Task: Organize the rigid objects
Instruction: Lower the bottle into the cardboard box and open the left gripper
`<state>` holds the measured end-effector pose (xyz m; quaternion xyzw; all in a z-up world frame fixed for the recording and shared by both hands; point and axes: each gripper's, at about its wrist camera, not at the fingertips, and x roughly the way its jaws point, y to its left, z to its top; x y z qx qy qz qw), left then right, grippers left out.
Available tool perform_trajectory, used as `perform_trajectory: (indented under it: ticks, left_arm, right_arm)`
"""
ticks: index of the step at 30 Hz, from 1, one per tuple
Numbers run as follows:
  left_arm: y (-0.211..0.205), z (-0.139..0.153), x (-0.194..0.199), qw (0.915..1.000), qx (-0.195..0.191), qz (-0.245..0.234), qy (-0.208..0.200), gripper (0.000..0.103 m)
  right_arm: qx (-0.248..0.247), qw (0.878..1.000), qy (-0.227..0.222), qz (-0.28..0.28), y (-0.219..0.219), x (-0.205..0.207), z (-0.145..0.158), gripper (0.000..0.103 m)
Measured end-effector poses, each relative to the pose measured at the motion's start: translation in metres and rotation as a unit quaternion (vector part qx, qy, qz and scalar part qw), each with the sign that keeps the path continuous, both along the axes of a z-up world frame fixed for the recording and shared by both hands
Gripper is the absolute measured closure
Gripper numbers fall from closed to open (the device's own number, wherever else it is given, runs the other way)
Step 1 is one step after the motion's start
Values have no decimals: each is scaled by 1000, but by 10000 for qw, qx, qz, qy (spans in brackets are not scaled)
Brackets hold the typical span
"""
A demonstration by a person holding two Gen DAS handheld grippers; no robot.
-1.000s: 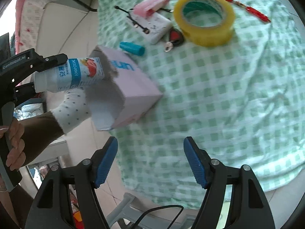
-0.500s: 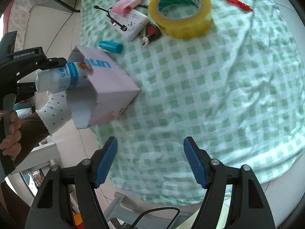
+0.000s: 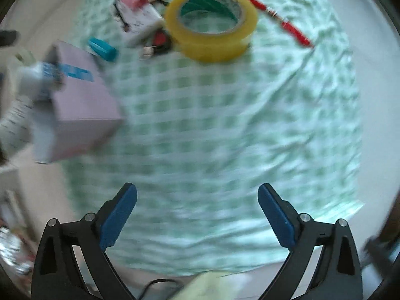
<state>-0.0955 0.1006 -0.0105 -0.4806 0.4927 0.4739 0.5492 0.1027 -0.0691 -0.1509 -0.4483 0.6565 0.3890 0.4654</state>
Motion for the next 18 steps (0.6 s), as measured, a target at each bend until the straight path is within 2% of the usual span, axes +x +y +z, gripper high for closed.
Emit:
perform_trajectory:
  ticks: [1,3,5,7,8,9,10,11,14,16,18]
  left_arm:
    - [-1,2,-1,9999,-79,-5,-84,21]
    - [-5,4,-1,9985,-390,-15,-376,18]
    - [-6,7,0,9968,-540,-35,-586,18]
    - [-7,12,1,9964,-505,-128,-669,16]
    - [-8,13,2,9965,-454,-230,-664,12]
    - [-9,15,5,9964,-416,-381,-634,10]
    - [-9,16,7,9960,-414,-548,-575,6]
    - [-11,16,10,9955,-429,-672,-507,2]
    - [-15,17,18,9946,-402,-899,-328,0]
    - [-18,17,26,9945,-370,-961,-207,0]
    - [-20,14,32,9937,-416,-1024,-159,0]
  right_arm:
    - [-39,9998,-114,163,2,5,-4,8]
    - [-118,9993,-68,336,5,16,-12,23]
    - [-136,9982,-118,581,10,31,-17,34]
    - [36,9930,-516,1065,19,50,-18,34]
    - [42,9863,-929,1359,24,58,-19,26]
    - [-51,9780,-1310,1626,30,68,-24,6]
    - [-159,9733,-1475,1749,36,80,-29,0]
    - [-178,9734,-1466,1751,42,91,-33,1]
    - [-202,9804,-1300,1464,64,122,-43,1]
    - [63,9839,-1153,1361,79,134,-45,6]
    - [135,9832,-1129,1429,94,142,-54,28]
